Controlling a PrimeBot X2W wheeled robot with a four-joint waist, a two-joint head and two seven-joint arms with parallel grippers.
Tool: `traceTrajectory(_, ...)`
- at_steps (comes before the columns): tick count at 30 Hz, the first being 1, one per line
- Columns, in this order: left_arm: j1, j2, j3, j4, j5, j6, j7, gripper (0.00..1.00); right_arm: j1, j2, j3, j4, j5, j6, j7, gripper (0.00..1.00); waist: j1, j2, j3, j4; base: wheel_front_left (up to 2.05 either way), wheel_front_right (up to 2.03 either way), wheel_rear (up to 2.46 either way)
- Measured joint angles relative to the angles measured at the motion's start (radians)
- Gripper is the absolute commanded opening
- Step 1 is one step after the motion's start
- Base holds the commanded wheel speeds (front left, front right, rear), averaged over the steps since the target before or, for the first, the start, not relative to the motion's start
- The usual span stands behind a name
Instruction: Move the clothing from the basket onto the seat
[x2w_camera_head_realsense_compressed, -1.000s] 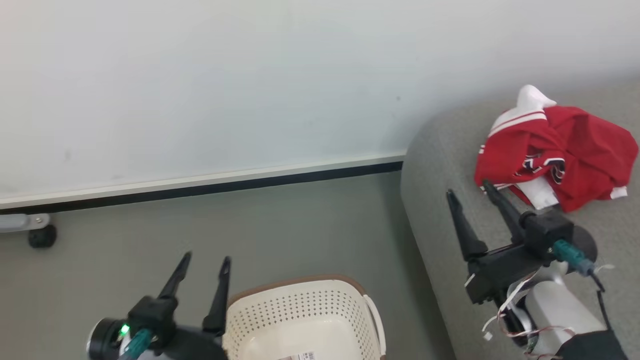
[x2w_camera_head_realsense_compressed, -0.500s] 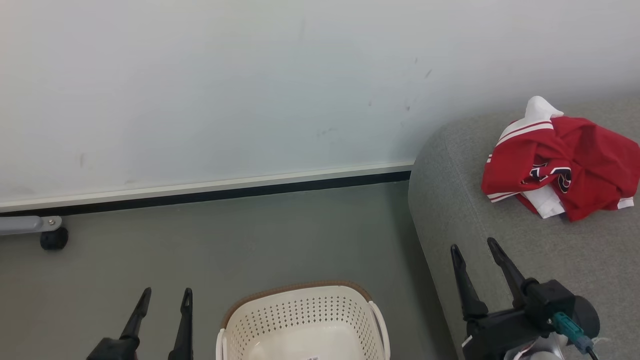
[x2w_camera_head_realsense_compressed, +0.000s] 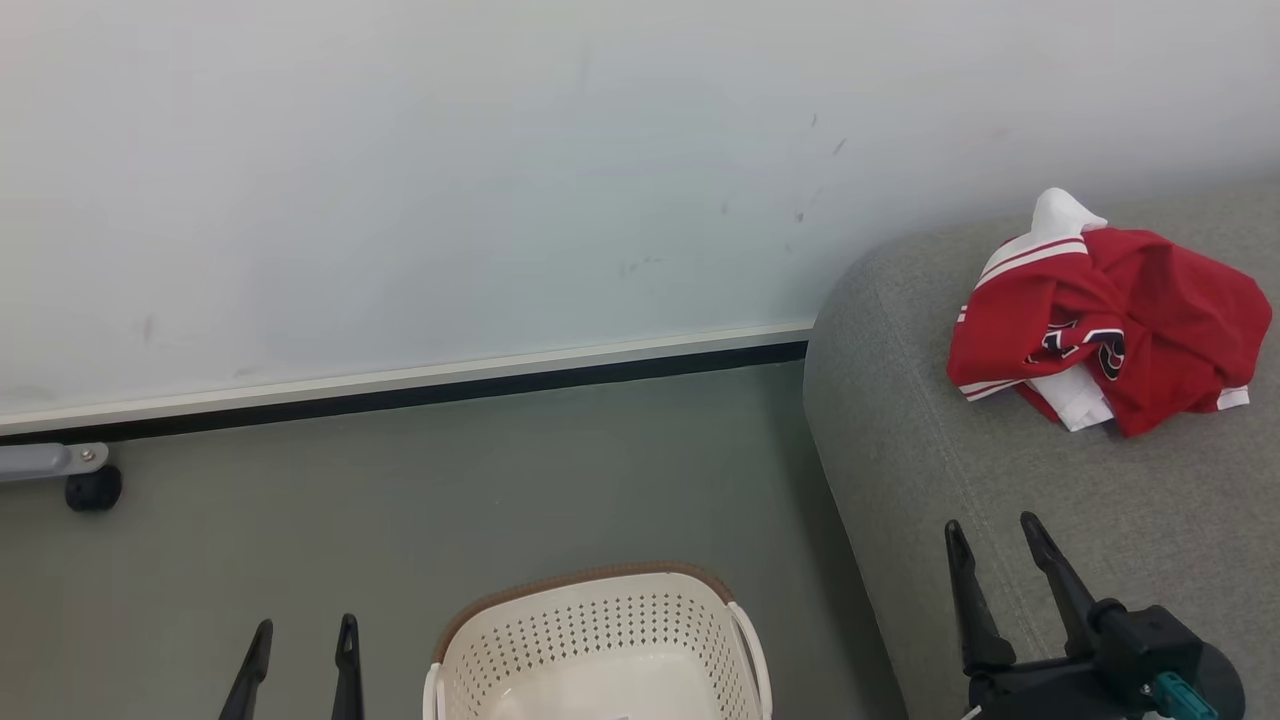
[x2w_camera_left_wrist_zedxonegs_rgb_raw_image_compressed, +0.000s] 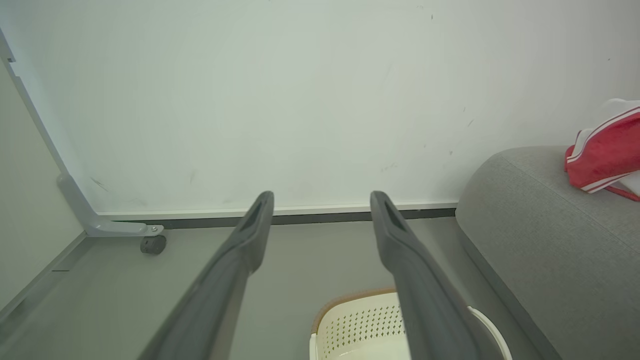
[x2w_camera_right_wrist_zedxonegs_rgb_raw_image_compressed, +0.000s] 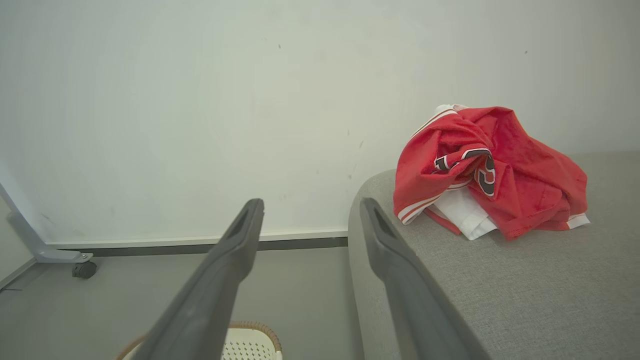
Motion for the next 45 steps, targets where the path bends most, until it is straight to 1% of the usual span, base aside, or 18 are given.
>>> traceTrajectory(7, 0.007, -0.017, 0.009, -0.020, 0.029, 0.000, 0.000, 1.00, 0.012, 0.000, -0.019, -0.023, -0.004, -0.001, 0.000, 1.00, 0.0000, 0.0000, -0.007, 0.005, 0.00, 0.00, 0.00)
traceTrajectory(24, 0.028, -0.024, 0.028, -0.058, 0.065, 0.000, 0.000, 1.00, 0.041, 0.007, -0.043, -0.050, -0.021, -0.008, 0.000, 1.00, 0.0000, 0.0000, 0.002, 0.025, 0.00, 0.00, 0.00)
traceTrajectory(25, 0.028, -0.026, 0.029, -0.059, 0.065, 0.000, 0.000, 0.00, 0.041, 0.008, -0.044, -0.051, -0.025, -0.008, 0.000, 0.00, 0.0000, 0.0000, 0.003, 0.026, 0.00, 0.00, 0.00)
traceTrajectory(33, 0.035, -0.051, 0.021, 0.002, 0.058, -0.002, 0.006, 0.00, 0.081, 0.031, -0.032, 0.010, -0.023, -0.008, 0.005, 0.00, 0.0000, 0.0000, 0.005, 0.028, 0.00, 0.00, 0.00)
traceTrajectory(38, 0.034, -0.053, 0.029, 0.010, 0.025, -0.011, 0.019, 0.00, 0.081, 0.037, -0.054, 0.015, 0.021, 0.001, 0.019, 0.00, 0.0000, 0.0001, 0.006, 0.030, 0.00, 0.00, 0.00)
traceTrajectory(45, 0.026, -0.060, 0.047, 0.021, -0.079, -0.029, 0.047, 0.00, 0.077, 0.047, -0.083, 0.023, 0.113, 0.020, 0.046, 0.00, 0.0000, 0.0001, 0.007, 0.034, 0.00, 0.00, 0.00)
